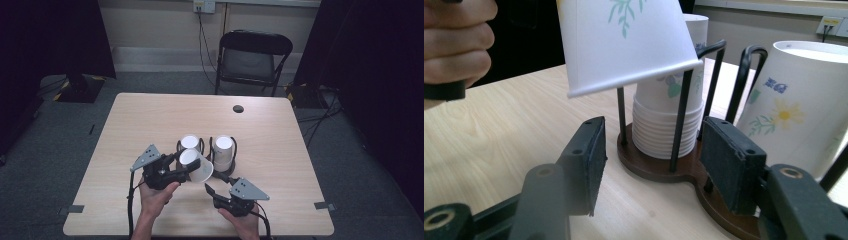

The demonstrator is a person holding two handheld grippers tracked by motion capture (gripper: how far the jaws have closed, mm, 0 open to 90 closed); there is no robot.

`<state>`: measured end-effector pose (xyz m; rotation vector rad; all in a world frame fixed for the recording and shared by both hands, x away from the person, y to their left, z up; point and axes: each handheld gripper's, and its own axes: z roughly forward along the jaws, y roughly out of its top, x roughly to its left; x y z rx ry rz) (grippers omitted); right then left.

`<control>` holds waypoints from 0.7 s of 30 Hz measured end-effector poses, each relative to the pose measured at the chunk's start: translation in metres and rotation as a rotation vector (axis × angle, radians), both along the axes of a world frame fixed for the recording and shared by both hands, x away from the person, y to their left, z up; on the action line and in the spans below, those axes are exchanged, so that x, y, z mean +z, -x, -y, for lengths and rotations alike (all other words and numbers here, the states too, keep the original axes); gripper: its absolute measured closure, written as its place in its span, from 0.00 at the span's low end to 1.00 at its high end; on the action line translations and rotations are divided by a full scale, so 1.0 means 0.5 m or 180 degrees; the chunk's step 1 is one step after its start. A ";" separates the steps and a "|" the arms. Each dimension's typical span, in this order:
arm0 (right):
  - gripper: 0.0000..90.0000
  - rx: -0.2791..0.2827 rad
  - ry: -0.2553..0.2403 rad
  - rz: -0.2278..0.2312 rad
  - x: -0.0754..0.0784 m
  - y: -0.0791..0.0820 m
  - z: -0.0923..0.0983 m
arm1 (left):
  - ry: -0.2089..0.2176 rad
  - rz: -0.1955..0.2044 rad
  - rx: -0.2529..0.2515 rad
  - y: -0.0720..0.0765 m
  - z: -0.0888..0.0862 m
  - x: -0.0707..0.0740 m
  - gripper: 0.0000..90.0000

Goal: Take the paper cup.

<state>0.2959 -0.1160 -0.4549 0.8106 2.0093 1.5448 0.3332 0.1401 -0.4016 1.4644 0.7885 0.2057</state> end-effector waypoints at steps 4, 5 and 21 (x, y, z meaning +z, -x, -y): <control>0.50 0.0025 -0.0024 0.0024 0.001 -0.003 -0.004 | 0.0088 -0.0056 -0.0070 0.007 0.000 -0.009 0.40; 0.51 0.0035 -0.0019 0.0048 0.002 -0.004 -0.004 | 0.0088 -0.0056 -0.0070 0.007 0.000 -0.009 0.40; 0.58 0.0216 -0.0124 0.0234 0.013 -0.016 0.013 | 0.0563 -0.0386 -0.0337 0.001 -0.022 -0.044 0.40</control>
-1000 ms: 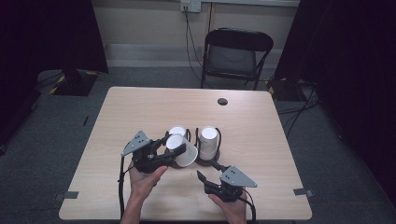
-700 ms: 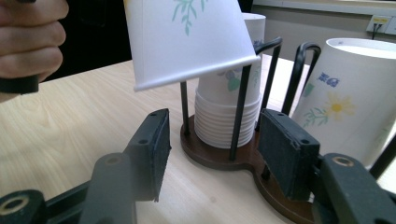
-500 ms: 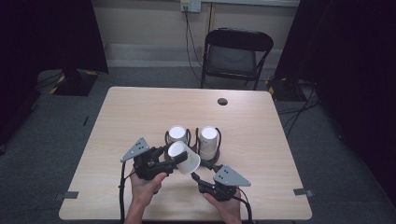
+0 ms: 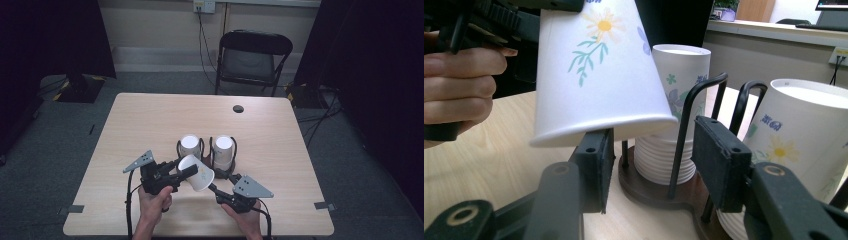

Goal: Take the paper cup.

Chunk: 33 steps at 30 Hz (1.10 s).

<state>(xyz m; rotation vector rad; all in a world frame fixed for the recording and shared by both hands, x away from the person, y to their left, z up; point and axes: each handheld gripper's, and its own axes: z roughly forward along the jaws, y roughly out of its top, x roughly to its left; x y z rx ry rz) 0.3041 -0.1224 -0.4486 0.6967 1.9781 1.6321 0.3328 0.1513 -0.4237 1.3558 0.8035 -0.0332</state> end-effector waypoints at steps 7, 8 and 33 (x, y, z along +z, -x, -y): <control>0.67 0.0115 0.0037 0.0157 0.010 0.002 -0.009 | 0.0164 -0.0075 -0.0174 0.010 0.007 0.003 0.40; 0.67 0.0121 0.0036 0.0174 0.011 0.002 -0.010 | 0.0139 -0.0066 -0.0177 0.011 0.008 0.004 0.40; 0.78 0.0127 -0.0031 0.0458 0.018 0.000 -0.025 | 0.0225 -0.0216 -0.0348 0.010 0.006 0.005 0.39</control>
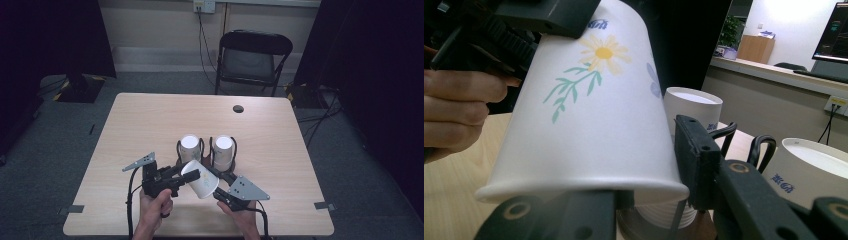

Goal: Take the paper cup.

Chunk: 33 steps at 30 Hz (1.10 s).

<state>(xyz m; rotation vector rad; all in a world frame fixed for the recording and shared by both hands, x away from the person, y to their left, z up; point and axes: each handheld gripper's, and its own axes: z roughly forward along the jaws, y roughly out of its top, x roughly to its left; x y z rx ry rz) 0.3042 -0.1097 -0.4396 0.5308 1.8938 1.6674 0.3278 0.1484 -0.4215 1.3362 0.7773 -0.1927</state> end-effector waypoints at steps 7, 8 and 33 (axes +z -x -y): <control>0.85 -0.0012 -0.0019 -0.0002 -0.003 -0.002 0.004 | -0.0089 0.0053 0.0011 0.000 0.001 -0.002 0.36; 0.86 -0.0017 -0.0012 -0.0006 -0.003 -0.001 0.004 | -0.0092 0.0049 0.0022 0.000 0.001 -0.002 0.36; 0.97 0.0004 -0.0057 -0.0149 -0.004 -0.006 0.021 | -0.0499 0.0378 0.0375 0.003 -0.014 -0.004 0.32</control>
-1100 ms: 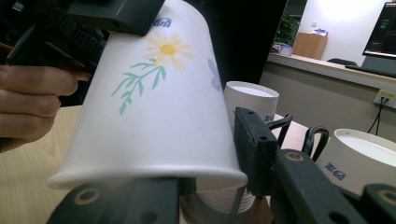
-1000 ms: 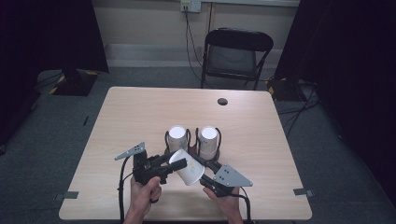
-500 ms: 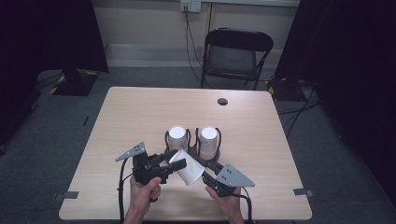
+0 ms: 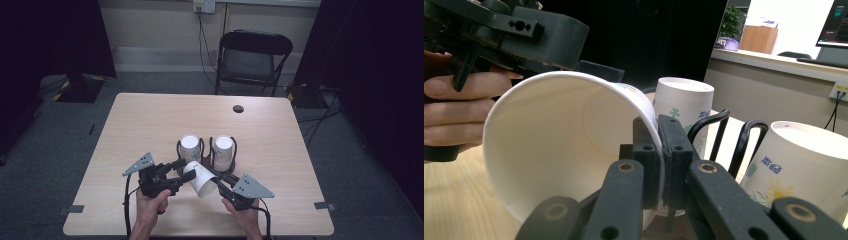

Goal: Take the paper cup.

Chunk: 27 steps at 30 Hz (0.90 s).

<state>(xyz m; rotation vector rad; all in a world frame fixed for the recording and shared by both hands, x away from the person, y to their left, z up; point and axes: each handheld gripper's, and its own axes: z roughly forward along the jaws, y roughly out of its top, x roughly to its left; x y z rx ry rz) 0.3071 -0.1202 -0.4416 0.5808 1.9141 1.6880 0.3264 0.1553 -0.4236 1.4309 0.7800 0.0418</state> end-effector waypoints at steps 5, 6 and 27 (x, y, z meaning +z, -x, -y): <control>0.97 0.0007 0.0025 -0.0075 0.001 -0.002 0.004 | -0.0079 0.0072 0.0030 0.002 -0.001 0.001 0.31; 0.97 0.0006 0.0028 -0.0091 0.001 -0.002 0.005 | -0.0129 0.0112 0.0045 0.003 -0.001 0.001 0.29; 0.97 -0.0046 0.0041 -0.0562 0.010 -0.015 0.042 | -0.0826 0.0633 0.0025 0.027 0.018 -0.004 0.17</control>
